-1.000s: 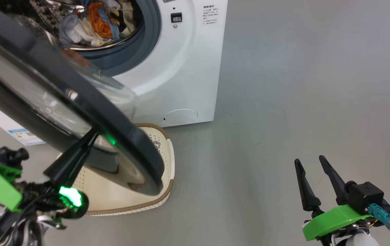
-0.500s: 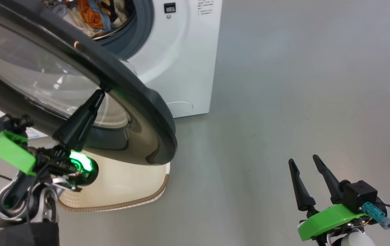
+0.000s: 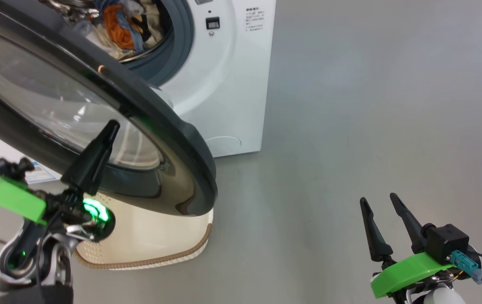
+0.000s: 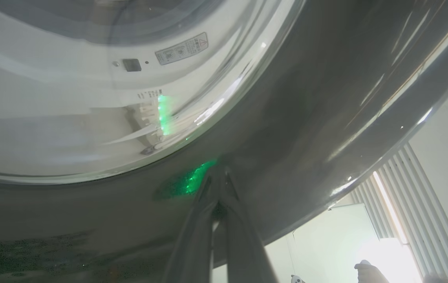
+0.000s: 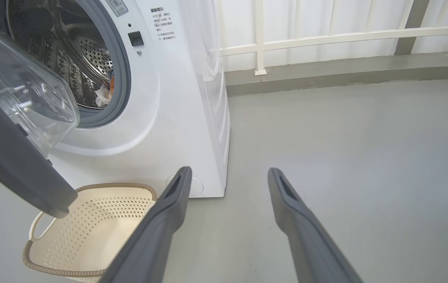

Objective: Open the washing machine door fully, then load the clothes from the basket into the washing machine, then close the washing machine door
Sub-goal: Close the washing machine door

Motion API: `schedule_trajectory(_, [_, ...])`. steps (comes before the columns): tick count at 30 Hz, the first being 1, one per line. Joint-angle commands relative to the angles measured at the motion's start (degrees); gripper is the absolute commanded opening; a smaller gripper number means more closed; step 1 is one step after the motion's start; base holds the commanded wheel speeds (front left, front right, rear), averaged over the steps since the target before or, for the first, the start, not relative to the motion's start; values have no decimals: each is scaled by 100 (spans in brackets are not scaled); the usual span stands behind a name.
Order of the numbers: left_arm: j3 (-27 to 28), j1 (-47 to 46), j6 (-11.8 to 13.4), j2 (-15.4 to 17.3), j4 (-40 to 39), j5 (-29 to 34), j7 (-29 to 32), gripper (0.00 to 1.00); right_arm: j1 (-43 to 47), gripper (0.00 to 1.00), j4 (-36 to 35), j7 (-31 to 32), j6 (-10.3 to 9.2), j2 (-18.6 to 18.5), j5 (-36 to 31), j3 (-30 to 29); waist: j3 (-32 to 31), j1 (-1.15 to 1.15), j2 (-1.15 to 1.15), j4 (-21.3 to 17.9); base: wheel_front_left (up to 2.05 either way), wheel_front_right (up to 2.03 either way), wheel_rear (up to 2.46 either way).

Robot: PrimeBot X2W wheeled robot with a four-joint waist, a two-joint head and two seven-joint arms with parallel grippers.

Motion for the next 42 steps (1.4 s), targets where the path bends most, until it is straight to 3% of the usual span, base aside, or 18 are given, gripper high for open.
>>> schedule_trajectory(1, [224,104,-40,121,-116,85,-78,0,-35,100,-108,-28,13,2,37,150,-98,0,0,47,0,0,0])
schedule_trajectory(13, [425,792,-40,120,-209,302,-846,0,102,100,-64,-28,13,2,69,128,-448,0,0,163,0,0,0])
schedule_trajectory(28, [467,1627,-41,120,-492,486,-1342,0,187,100,-50,-28,13,2,77,114,-667,0,0,155,0,0,0])
schedule_trajectory(29, [489,1669,-41,120,-501,500,-1427,20,192,100,-48,-28,13,2,74,114,-675,0,0,152,0,0,0])
schedule_trajectory(30, [511,1700,-41,120,-505,510,-1513,50,196,100,-47,-28,13,2,73,114,-682,0,0,150,0,0,0])
schedule_trajectory(31, [506,1728,-41,120,-506,488,-1559,100,200,100,-50,-28,13,2,69,110,-690,0,0,152,0,0,0])
schedule_trajectory(42, [439,1855,-41,140,-708,1201,-2509,100,220,100,-99,-28,13,2,100,101,-673,0,0,211,0,0,0])
